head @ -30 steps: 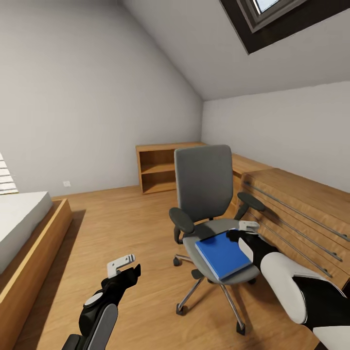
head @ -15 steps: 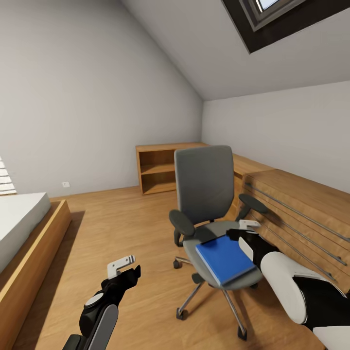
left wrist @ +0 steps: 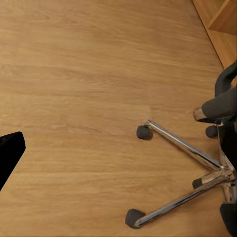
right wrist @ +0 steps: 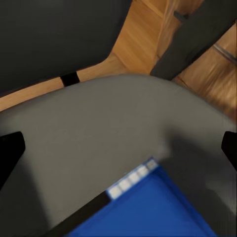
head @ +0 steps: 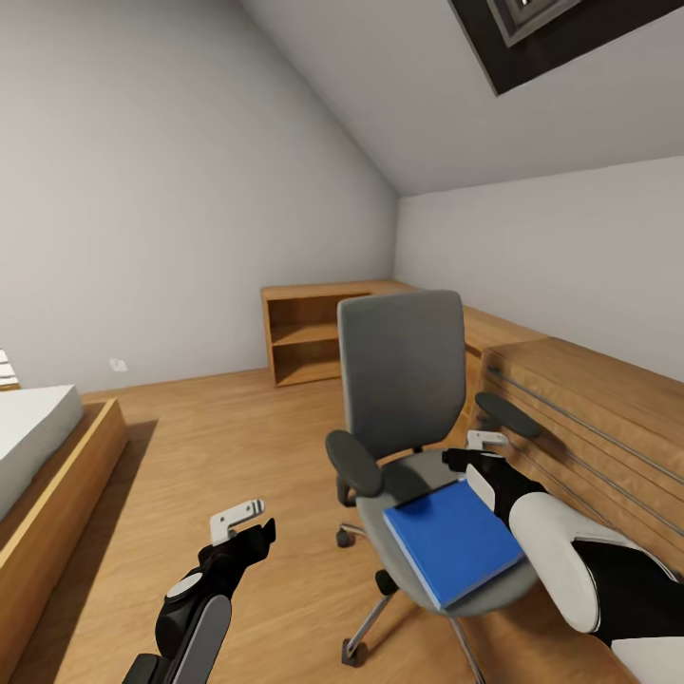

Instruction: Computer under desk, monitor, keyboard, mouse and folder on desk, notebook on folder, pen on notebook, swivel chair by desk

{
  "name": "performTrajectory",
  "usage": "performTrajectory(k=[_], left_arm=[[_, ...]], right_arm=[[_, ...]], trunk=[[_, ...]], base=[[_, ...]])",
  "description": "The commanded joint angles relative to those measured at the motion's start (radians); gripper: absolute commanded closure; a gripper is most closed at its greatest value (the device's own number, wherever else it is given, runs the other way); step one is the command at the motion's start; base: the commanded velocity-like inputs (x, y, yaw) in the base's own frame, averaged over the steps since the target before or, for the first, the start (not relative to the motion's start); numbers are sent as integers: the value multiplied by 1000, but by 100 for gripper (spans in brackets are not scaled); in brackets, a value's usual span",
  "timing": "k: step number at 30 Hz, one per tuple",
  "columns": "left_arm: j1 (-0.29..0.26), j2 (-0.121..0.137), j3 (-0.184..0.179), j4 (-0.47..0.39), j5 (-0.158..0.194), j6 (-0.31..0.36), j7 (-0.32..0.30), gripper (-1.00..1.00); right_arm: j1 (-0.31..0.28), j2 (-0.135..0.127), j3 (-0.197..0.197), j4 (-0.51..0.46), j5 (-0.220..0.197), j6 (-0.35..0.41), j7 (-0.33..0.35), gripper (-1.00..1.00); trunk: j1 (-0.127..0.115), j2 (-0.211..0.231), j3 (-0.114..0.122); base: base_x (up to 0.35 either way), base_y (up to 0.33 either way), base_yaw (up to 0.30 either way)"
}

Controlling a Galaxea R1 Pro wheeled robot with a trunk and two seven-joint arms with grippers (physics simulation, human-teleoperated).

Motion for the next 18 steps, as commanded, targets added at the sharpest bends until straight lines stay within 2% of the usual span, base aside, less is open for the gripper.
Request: performTrajectory(k=[1,6,12,18], left_arm=[[-1,0,-1,-2,11,2,9,-100],[-1,0,-1,-2,11,2,8,-100],[-1,0,-1,-2,11,2,6,-100],[-1,0,-1,-2,12,2,5,-100]], right_arm=[[0,0,-6,-1,2,5,-1,-100],[0,1,-6,1,3,6,-1,-100],[0,2,-5,4,7,14,-1,-100],[0,0,-5,3,9,46,0,-100]], trunk=[[0,0,-1],[0,0,-1],[0,0,-1],[0,0,-1]], base=[[91,-36,0],[79,-17,0],[188,-4,0],[54,-1,0]])
